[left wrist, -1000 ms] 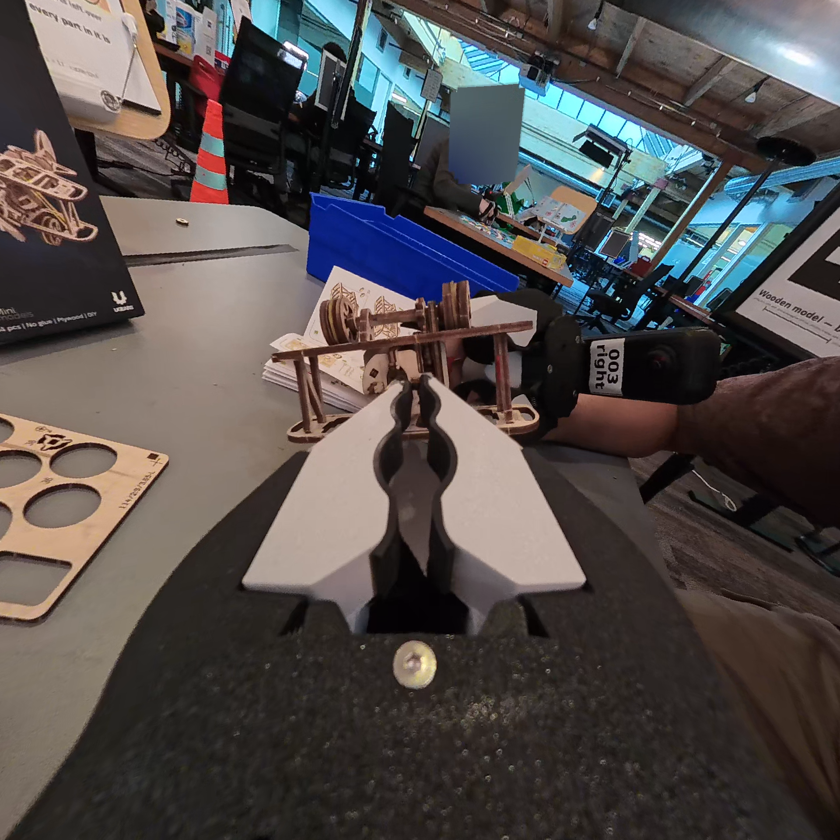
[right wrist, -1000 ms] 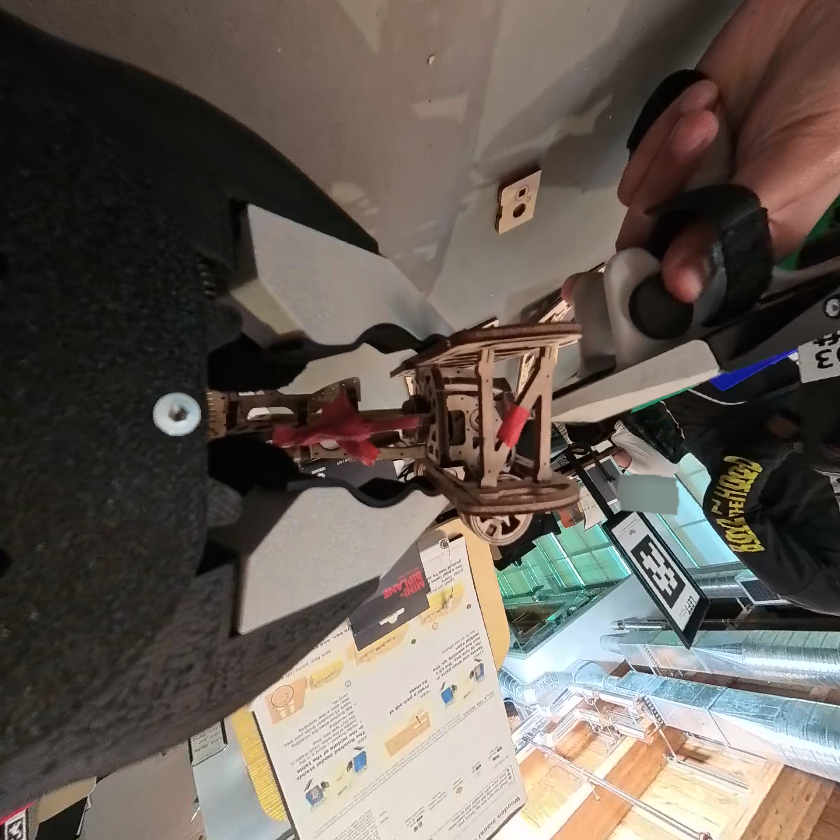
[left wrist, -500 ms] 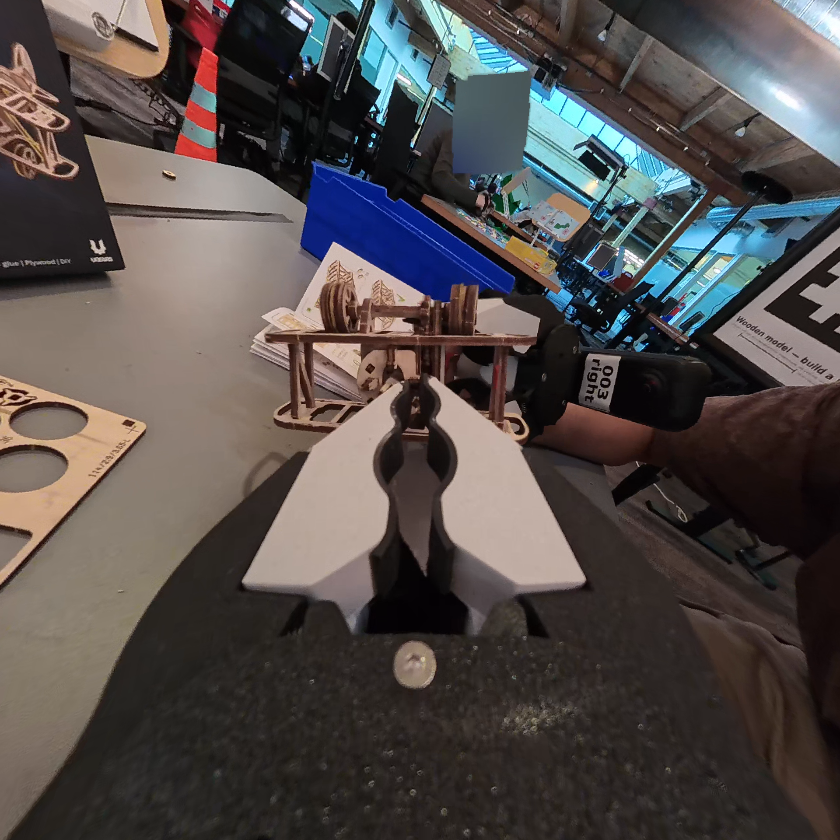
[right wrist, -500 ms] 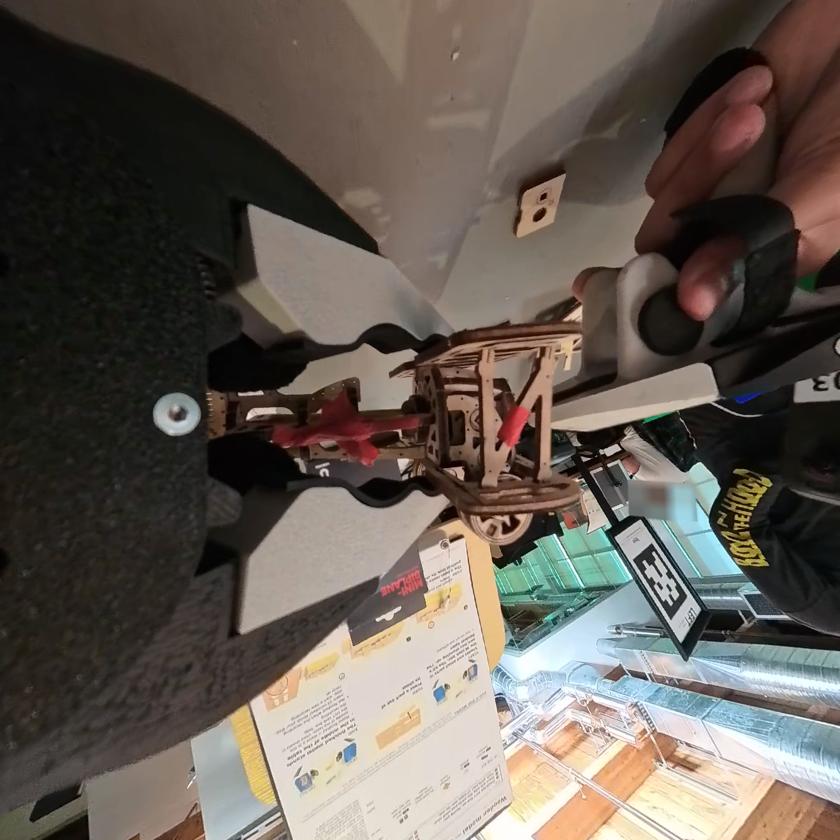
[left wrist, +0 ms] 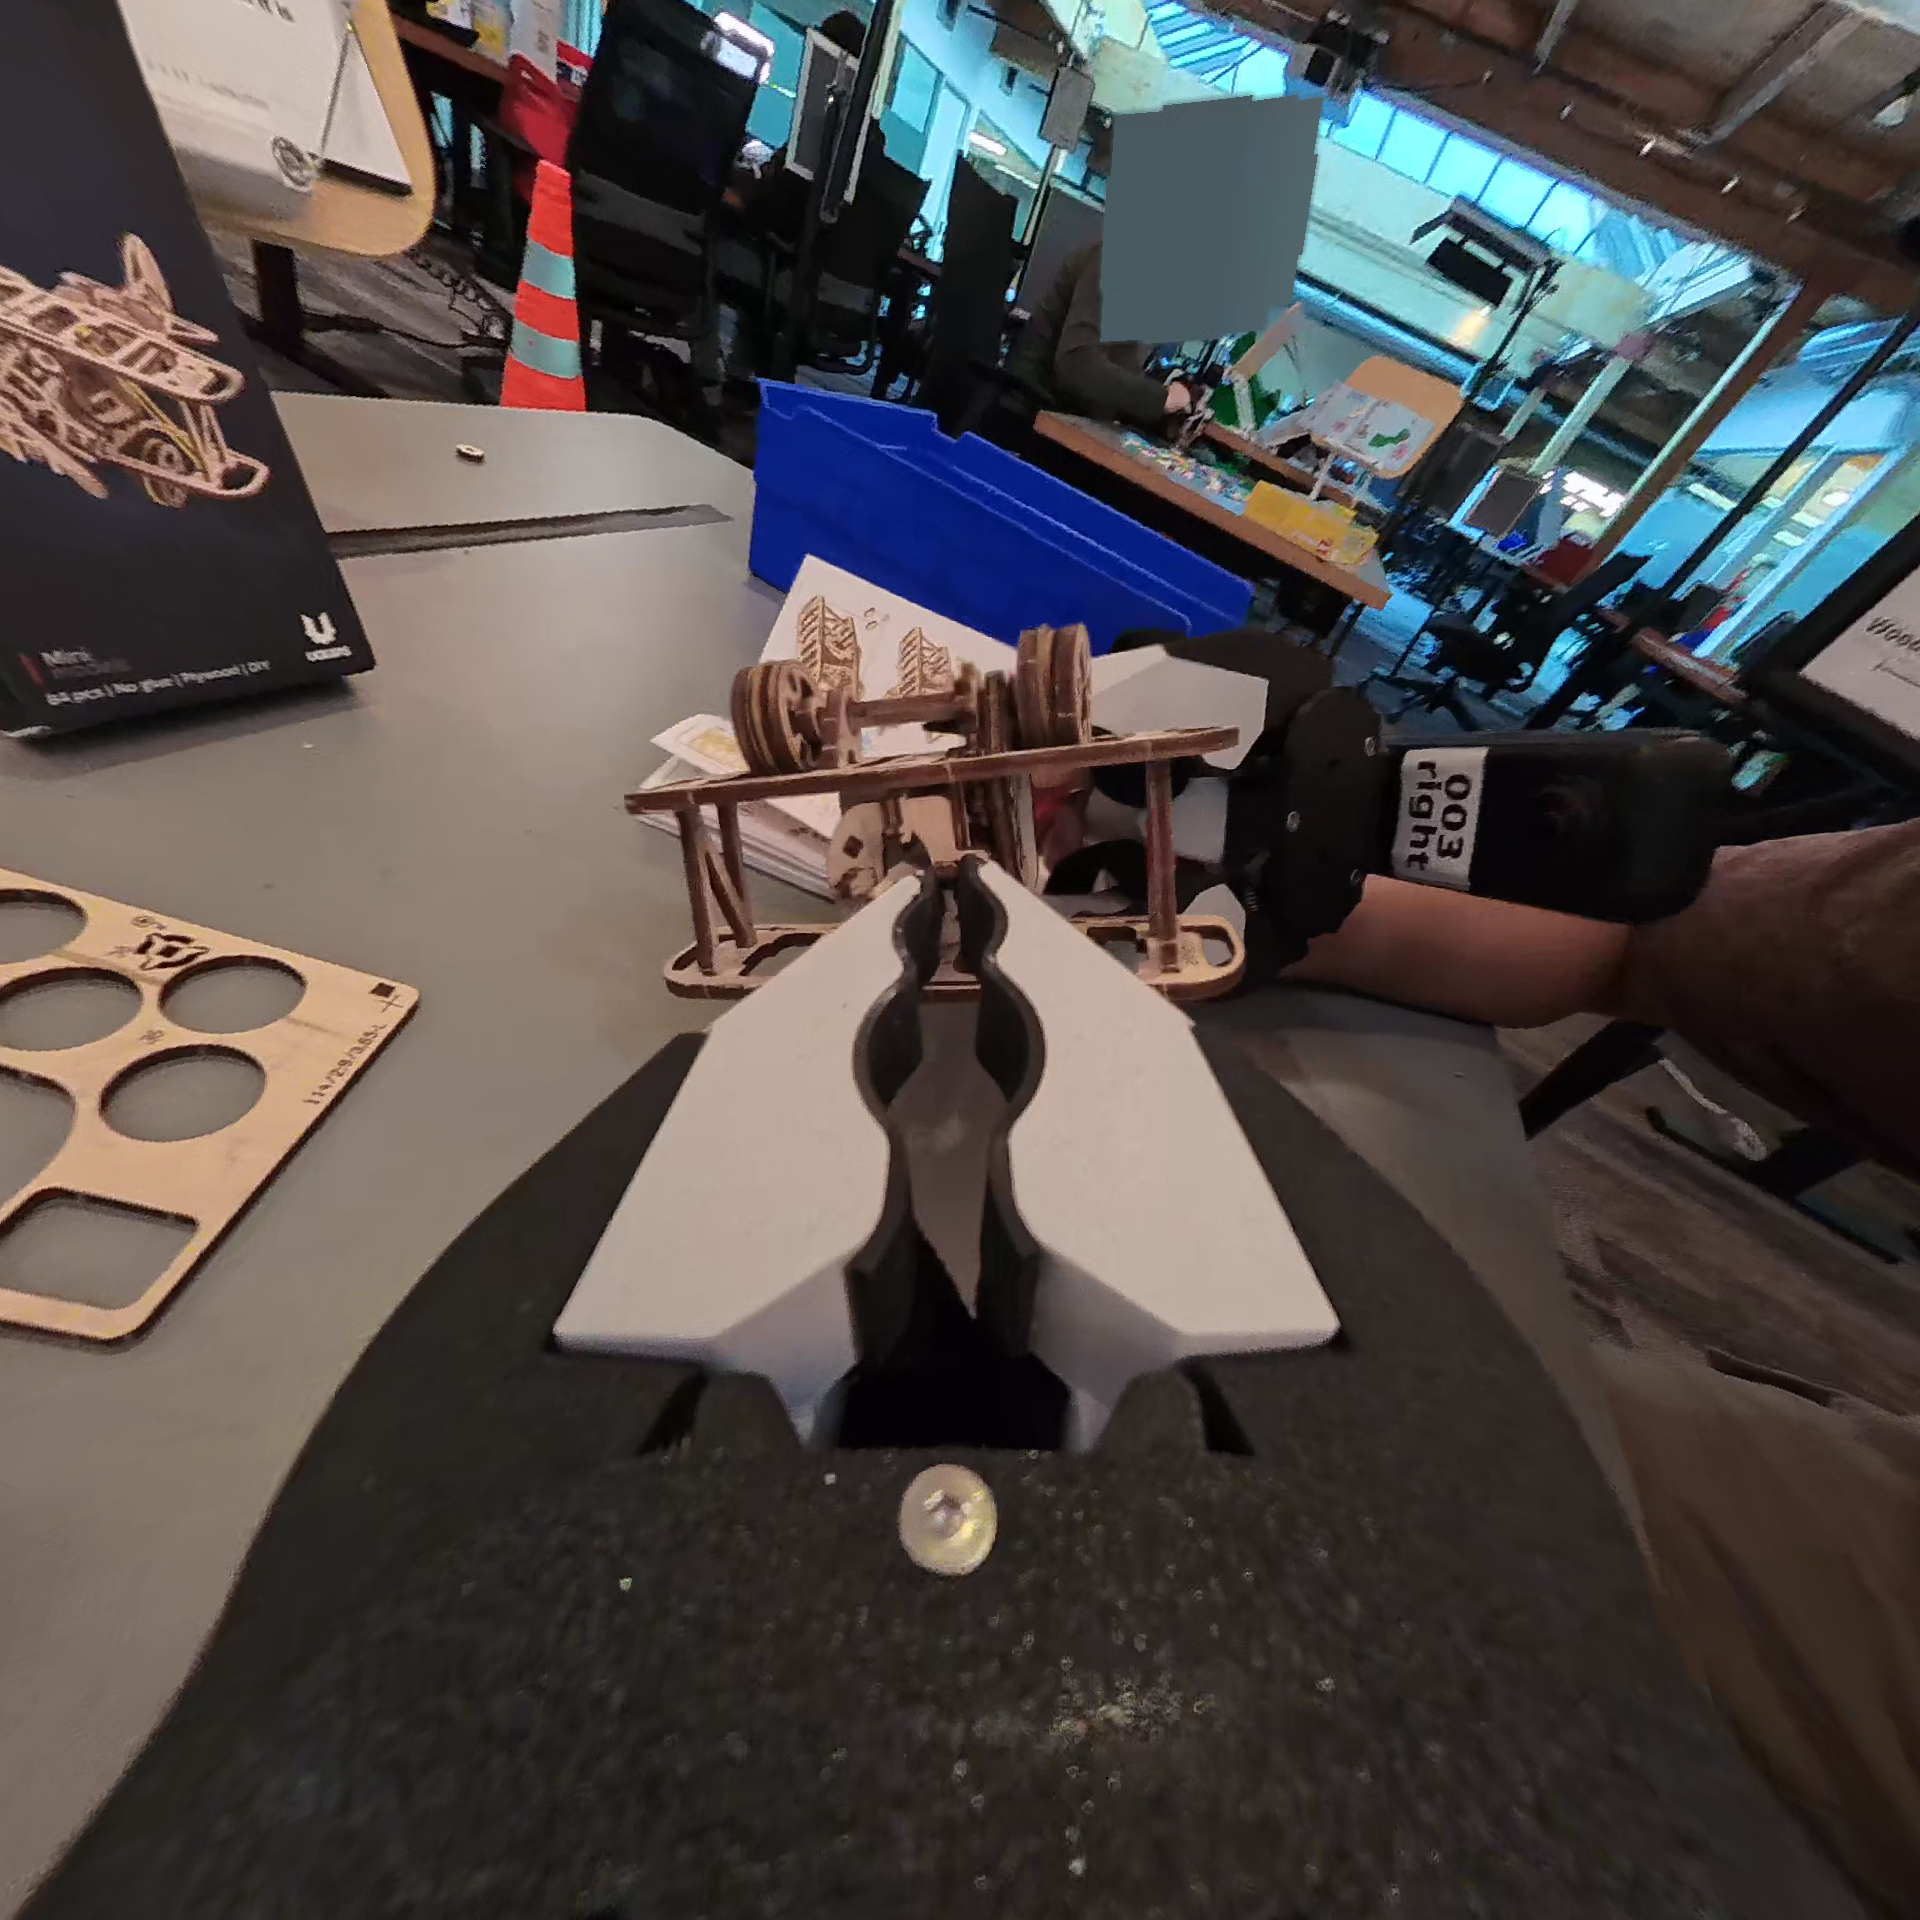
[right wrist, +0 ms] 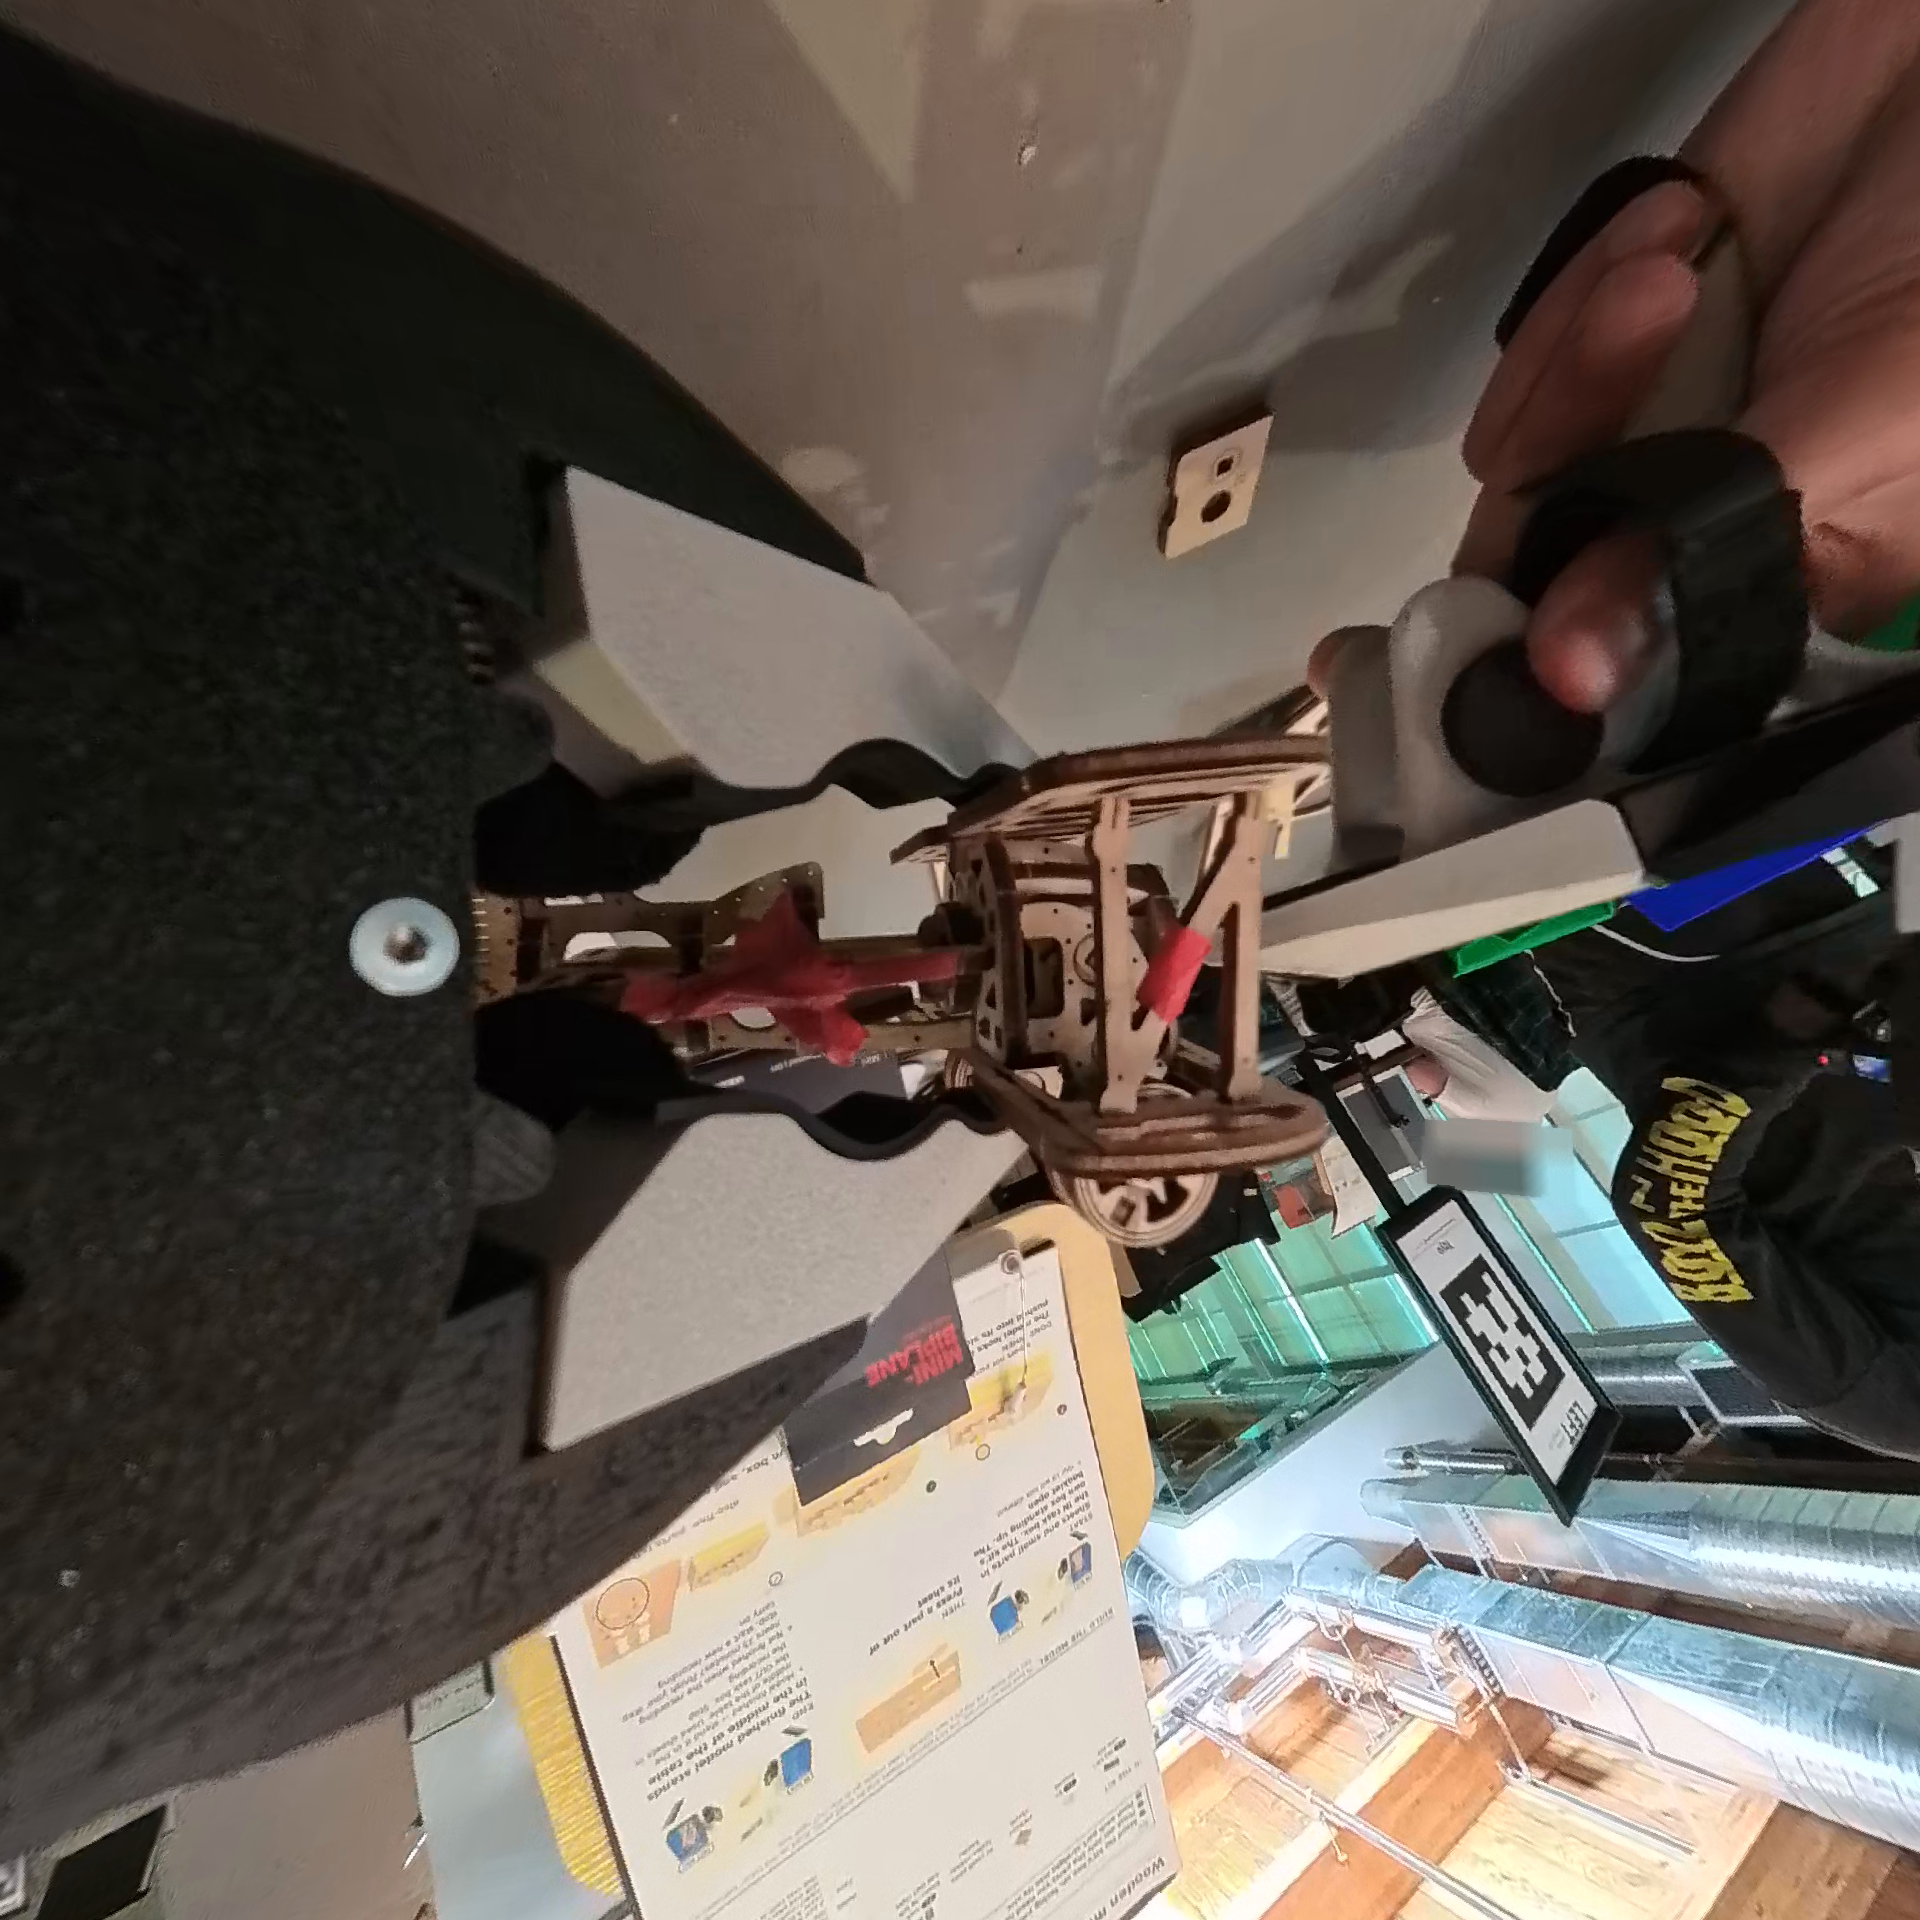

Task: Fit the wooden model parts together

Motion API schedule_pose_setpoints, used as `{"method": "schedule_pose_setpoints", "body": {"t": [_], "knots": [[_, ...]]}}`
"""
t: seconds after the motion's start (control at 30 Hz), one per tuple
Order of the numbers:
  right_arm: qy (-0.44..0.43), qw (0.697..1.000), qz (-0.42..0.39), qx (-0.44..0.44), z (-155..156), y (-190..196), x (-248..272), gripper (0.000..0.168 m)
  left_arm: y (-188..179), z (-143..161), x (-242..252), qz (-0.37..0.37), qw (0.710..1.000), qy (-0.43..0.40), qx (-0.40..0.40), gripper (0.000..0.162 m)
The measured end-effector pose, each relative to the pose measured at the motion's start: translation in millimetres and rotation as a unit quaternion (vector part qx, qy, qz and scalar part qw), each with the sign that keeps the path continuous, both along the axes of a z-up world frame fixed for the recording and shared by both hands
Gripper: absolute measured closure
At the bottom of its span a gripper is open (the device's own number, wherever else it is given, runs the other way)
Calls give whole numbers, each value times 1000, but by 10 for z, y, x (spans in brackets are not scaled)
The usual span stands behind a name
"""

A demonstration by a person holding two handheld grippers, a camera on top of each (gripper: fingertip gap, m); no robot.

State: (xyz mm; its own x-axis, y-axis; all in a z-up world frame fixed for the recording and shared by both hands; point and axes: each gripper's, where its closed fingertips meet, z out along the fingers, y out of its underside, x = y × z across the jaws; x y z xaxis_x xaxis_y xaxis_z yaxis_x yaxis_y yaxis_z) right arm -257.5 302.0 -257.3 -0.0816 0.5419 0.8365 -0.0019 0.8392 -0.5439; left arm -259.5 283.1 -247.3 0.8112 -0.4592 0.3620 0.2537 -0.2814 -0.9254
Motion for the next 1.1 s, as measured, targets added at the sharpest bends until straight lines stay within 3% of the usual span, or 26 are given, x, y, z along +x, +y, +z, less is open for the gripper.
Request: {"method": "schedule_pose_setpoints", "body": {"t": [0.27,0.4,0.6,1.1], "knots": [[-1,1000,-2,16,-20,0,1,116,-4,-20,12,-25,997,-76,-23,162],[-5,999,-7,31,-39,-12,6,116,-8,-51,15,-25,998,-58,-22,162],[-30,999,30,-29,-68,-57,32,116,-30,-59,46,-23,999,-20,-9,162],[-32,997,35,-65,-59,16,3,115,6,-46,44,-7,999,42,20,157]]}}
